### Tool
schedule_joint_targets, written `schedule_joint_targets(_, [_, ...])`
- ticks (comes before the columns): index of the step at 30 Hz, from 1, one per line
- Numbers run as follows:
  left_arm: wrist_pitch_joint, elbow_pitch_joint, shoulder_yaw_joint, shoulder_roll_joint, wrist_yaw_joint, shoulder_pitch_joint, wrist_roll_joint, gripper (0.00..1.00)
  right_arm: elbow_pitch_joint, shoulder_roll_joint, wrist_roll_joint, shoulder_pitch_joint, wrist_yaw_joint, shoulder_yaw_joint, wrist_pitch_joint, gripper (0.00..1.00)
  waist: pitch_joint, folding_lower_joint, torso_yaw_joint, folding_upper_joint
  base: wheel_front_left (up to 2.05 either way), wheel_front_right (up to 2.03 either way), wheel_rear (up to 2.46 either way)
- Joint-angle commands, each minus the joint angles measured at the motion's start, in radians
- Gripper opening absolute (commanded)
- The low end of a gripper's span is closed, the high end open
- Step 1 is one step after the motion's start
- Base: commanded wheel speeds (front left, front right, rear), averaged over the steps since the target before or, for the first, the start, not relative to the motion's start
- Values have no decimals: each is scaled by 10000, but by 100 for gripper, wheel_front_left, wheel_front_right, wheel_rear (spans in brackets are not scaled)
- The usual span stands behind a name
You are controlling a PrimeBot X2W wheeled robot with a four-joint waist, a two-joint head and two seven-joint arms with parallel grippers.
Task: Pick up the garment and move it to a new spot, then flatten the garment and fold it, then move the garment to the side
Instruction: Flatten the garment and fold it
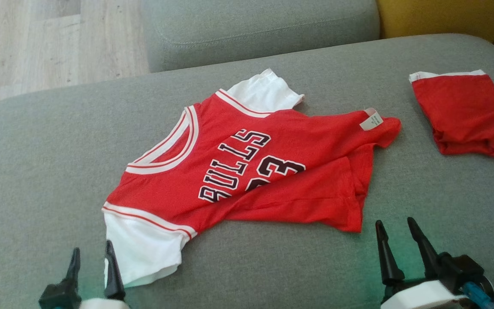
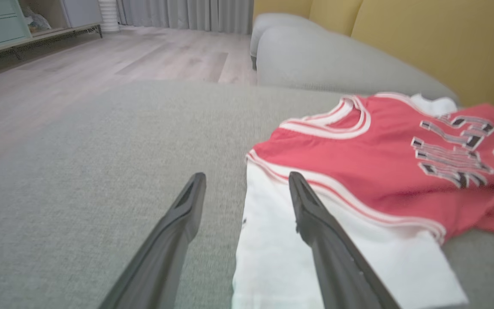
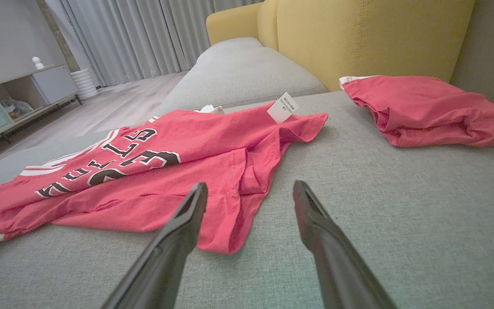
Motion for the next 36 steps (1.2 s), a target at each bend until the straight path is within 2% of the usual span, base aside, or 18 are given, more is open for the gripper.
schedule_joint_targets(1, [33, -145, 255, 219, 45, -235, 123, 100, -277, -53, 44, -345, -7, 296, -65, 100, 5, 0, -33, 0, 0, 0, 0])
schedule_joint_targets(5, [698, 354, 90, 329, 301, 3, 294, 100, -290, -53, 84, -416, -7, 275, -65, 100, 45, 0, -155, 0, 0, 0, 0])
schedule_joint_targets(14, [1185, 583, -38, 110, 519, 718, 95, 100, -229, -53, 297, -363, -7, 190, -65, 100, 88, 0, -324, 0, 0, 0, 0])
schedule_joint_targets(30, [690, 944, 213, 45, 399, 277, -443, 100, -236, -53, 196, -476, -7, 183, -65, 100, 192, 0, -409, 0, 0, 0, 0])
schedule_joint_targets(36, [209, 391, 543, 13, 532, 448, -607, 100, -253, -53, 193, -461, -7, 129, -65, 100, 175, 0, -309, 0, 0, 0, 0])
